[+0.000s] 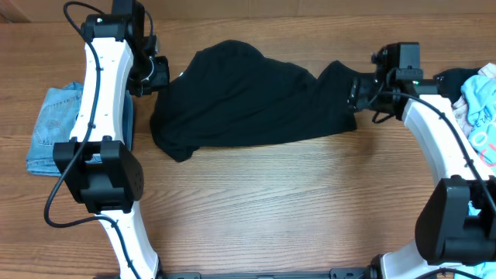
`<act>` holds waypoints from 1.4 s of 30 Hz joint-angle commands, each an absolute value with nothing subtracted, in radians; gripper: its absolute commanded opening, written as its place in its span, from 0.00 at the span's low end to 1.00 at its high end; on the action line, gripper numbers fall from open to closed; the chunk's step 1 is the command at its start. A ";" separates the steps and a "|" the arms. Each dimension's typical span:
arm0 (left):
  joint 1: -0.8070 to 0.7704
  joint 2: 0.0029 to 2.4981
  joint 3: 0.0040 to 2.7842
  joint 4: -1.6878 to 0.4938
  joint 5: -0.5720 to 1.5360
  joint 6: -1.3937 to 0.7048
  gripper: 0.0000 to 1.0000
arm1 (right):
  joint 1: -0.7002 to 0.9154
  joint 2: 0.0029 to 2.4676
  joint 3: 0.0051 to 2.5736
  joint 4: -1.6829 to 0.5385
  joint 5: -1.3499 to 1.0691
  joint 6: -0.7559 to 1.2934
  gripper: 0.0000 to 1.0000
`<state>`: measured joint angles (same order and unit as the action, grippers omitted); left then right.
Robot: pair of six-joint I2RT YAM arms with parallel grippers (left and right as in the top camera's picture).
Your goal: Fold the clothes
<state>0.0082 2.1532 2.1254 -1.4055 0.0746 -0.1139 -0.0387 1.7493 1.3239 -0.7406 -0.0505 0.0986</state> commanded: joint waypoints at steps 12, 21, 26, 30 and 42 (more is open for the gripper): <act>0.003 2.135 2.141 -1.410 0.097 -0.112 0.46 | -0.046 2.019 1.247 -0.690 -0.302 0.310 0.40; 0.003 2.135 2.141 -1.414 0.097 -0.112 0.47 | -0.071 1.789 1.466 -1.100 -0.148 0.262 0.04; 0.003 2.135 2.141 -1.419 0.097 -0.107 0.48 | -0.071 1.687 1.559 -1.246 -0.020 0.262 0.04; 0.003 2.135 2.141 -1.414 0.097 -0.104 0.49 | -0.070 1.686 1.558 -1.224 -0.067 0.261 0.04; -0.001 2.135 2.141 -1.409 0.105 -0.104 0.52 | -0.052 1.758 1.558 -0.767 -0.368 0.570 0.04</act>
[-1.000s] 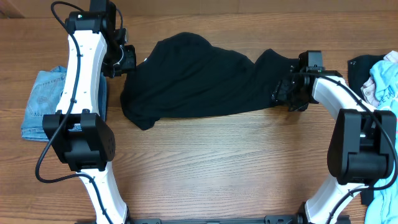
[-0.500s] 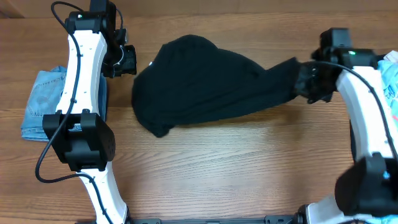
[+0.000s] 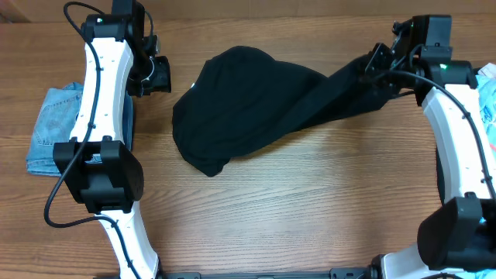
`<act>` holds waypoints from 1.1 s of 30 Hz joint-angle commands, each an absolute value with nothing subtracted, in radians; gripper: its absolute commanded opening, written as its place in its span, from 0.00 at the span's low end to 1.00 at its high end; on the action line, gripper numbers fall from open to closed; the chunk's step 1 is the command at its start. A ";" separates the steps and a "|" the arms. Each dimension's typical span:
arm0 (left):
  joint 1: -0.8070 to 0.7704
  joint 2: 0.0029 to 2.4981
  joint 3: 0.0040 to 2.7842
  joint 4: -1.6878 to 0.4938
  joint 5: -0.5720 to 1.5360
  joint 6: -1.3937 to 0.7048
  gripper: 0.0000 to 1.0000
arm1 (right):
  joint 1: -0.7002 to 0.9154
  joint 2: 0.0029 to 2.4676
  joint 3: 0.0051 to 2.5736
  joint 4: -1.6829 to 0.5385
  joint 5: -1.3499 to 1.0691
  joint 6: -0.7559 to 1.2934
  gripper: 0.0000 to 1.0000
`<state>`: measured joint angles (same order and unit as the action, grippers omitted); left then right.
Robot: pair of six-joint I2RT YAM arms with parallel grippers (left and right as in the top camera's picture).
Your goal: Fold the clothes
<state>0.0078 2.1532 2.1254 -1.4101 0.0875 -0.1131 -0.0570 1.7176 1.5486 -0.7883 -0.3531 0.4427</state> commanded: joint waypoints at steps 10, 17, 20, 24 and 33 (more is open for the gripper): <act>-0.021 2.135 2.129 -1.485 0.207 -0.022 0.46 | -0.061 1.581 1.586 -1.213 -0.202 0.327 0.04; -0.087 2.135 1.883 -1.480 0.315 -0.057 0.44 | -0.061 1.545 1.586 -1.253 -0.176 0.328 0.04; -0.148 2.135 1.749 -1.444 0.301 -0.029 0.42 | -0.061 1.545 1.585 -1.226 -0.176 0.328 0.04; -0.247 2.135 1.605 -1.332 0.230 -0.030 0.36 | -0.061 1.545 1.585 -1.201 -0.175 0.328 0.06; -0.437 2.131 1.572 -1.285 -0.123 -0.060 0.27 | -0.061 1.547 1.585 -1.198 -0.103 0.324 0.08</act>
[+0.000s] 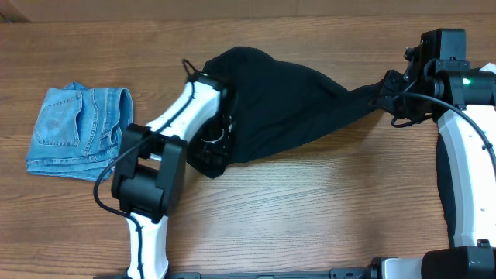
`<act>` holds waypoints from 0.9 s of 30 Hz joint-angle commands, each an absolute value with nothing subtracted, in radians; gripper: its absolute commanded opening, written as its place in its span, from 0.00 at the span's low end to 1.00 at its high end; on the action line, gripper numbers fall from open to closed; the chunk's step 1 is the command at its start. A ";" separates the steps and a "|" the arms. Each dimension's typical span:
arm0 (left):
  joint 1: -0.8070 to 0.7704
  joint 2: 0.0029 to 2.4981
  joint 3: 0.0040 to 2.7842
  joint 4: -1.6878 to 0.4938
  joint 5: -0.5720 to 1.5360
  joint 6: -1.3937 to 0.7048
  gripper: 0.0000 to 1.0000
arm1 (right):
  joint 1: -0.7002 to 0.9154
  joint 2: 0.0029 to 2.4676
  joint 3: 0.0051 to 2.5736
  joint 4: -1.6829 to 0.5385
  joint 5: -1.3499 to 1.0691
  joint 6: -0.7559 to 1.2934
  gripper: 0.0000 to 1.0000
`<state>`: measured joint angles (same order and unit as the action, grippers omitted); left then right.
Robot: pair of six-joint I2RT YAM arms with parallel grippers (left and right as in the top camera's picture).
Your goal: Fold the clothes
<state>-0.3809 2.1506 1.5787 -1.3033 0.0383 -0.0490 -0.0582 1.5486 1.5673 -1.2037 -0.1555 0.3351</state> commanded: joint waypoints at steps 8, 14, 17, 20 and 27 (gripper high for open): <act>-0.436 1.885 1.603 -1.252 -0.164 -0.135 0.26 | -0.061 1.568 1.583 -1.120 -0.060 0.402 0.09; -0.459 1.709 1.414 -1.164 -0.102 -0.082 0.32 | -0.061 1.728 1.582 -0.997 -0.209 0.502 0.08; -0.484 1.711 1.293 -1.057 -0.072 -0.076 0.33 | -0.060 1.781 1.582 -0.919 -0.286 0.501 0.08; -0.501 1.711 1.214 -0.959 -0.028 -0.041 0.41 | -0.060 1.787 1.583 -0.884 -0.290 0.480 0.08; -0.505 1.713 1.072 -0.800 -0.030 -0.029 0.62 | -0.060 1.786 1.583 -0.877 -0.290 0.464 0.08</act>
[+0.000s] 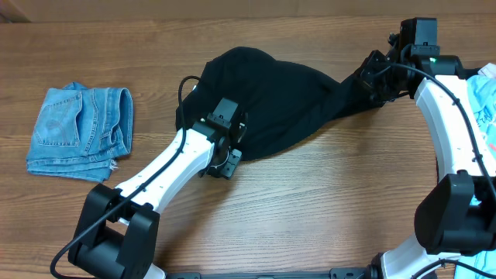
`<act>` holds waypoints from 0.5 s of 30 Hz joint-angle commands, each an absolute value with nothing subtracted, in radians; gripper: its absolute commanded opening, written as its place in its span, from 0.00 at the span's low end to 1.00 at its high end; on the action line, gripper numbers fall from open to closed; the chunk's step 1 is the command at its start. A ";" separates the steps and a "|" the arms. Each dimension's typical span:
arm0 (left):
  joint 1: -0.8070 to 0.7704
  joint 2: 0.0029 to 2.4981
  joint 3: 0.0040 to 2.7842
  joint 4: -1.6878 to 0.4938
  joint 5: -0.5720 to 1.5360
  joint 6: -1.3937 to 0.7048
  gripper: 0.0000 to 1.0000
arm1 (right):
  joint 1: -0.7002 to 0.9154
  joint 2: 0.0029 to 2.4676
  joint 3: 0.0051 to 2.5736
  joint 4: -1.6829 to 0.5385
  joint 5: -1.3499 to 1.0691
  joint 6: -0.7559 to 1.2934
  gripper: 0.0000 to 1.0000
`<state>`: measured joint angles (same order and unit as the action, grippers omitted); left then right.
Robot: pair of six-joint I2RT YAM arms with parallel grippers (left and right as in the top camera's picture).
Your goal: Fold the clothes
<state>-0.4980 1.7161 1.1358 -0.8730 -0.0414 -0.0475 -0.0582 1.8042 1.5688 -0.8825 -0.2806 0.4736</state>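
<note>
A black garment [271,101] lies bunched across the middle of the table, with its right end drawn out toward the right arm. My right gripper [374,79] is shut on that right end, just above the table. The left arm reaches in from the front. Its gripper [227,160] sits at the garment's lower left edge, dark against the dark cloth, so the jaws cannot be read.
Folded blue jeans [77,132] lie at the left of the table. A pile of light-coloured clothes [484,101] sits at the right edge, beside the right arm. Bare wood runs along the front of the table.
My right gripper has moved left and toward the back with the garment's end, so the drawn-out part is shorter. The left gripper has shifted slightly right along the lower edge.
At first the garment lay spread wide, the right gripper on its right end and the left arm standing at the far left. The right gripper then held that end further right and the cloth had slid. The left arm then stood at the lower left corner, and stays there.
</note>
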 commanded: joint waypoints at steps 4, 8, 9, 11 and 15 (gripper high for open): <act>-0.505 1.713 1.020 -0.755 -0.028 -0.029 0.51 | -0.060 1.786 1.583 -0.876 -0.290 0.464 0.08; -0.505 1.713 0.992 -0.740 -0.033 -0.029 0.42 | -0.060 1.786 1.583 -0.872 -0.290 0.464 0.08; -0.505 1.713 0.981 -0.727 -0.033 -0.029 0.41 | -0.060 1.786 1.583 -0.871 -0.290 0.464 0.08; -0.504 1.713 0.966 -0.704 -0.034 -0.029 0.33 | -0.060 1.786 1.583 -0.872 -0.290 0.464 0.08; -0.503 1.713 0.990 -0.690 -0.112 -0.084 0.04 | -0.060 1.786 1.583 -0.875 -0.289 0.411 0.08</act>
<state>-0.4980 1.7161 0.9718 -0.6861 -0.0456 -0.0463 -0.0582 1.8042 1.5688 -0.8810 -0.2848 0.4622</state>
